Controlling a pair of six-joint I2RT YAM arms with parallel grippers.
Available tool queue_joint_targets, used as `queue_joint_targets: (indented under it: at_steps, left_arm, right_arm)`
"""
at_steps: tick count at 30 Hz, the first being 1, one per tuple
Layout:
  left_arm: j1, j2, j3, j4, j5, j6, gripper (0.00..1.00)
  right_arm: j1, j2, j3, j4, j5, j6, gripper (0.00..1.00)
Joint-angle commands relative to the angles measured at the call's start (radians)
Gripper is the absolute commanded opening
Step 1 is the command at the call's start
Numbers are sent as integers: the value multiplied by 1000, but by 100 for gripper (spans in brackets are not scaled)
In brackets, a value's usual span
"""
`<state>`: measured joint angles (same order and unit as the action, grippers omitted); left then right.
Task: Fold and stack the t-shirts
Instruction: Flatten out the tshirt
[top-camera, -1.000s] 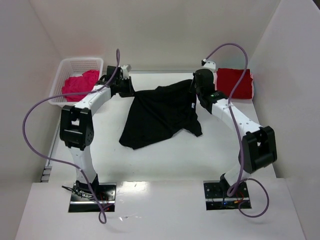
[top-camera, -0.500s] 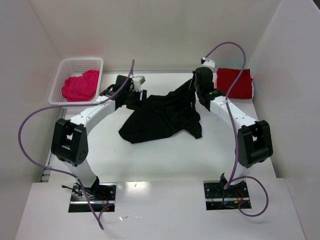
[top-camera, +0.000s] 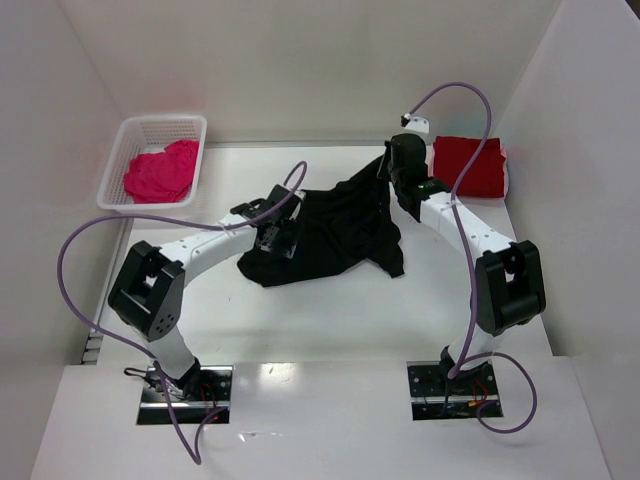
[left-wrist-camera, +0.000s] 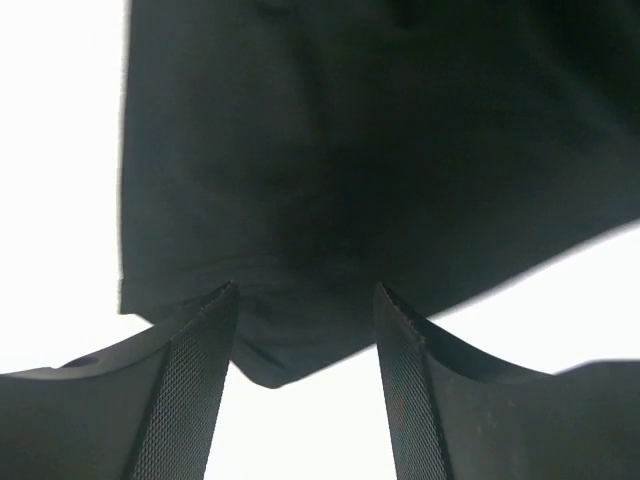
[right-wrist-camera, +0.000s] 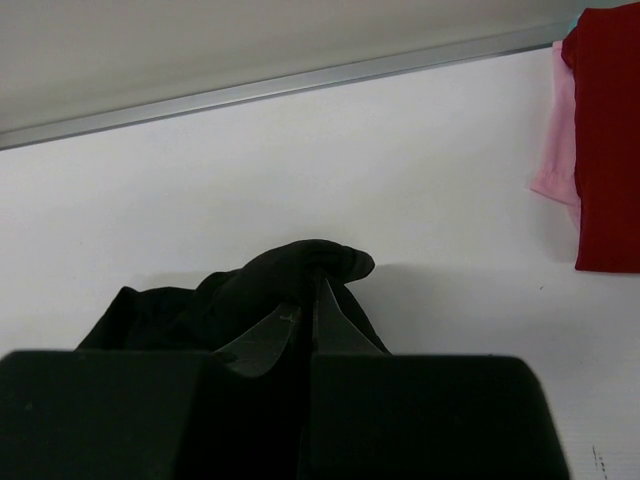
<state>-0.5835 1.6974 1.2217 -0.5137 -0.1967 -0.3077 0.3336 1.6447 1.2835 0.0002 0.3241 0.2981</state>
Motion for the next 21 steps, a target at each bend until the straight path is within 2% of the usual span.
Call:
queue_joint_targets:
  at_steps: [1, 7, 21]
  left_arm:
    - [5, 24, 10, -16, -128, -37, 64]
    - [-44, 77, 10, -16, -156, -25, 63]
    - [-44, 119, -1, 24, -110, -25, 63]
  right_arm:
    - [-16, -36, 0, 70, 7, -5, 0]
    - [-16, -45, 0, 70, 7, -5, 0]
    - [-16, -36, 0, 70, 7, -5, 0]
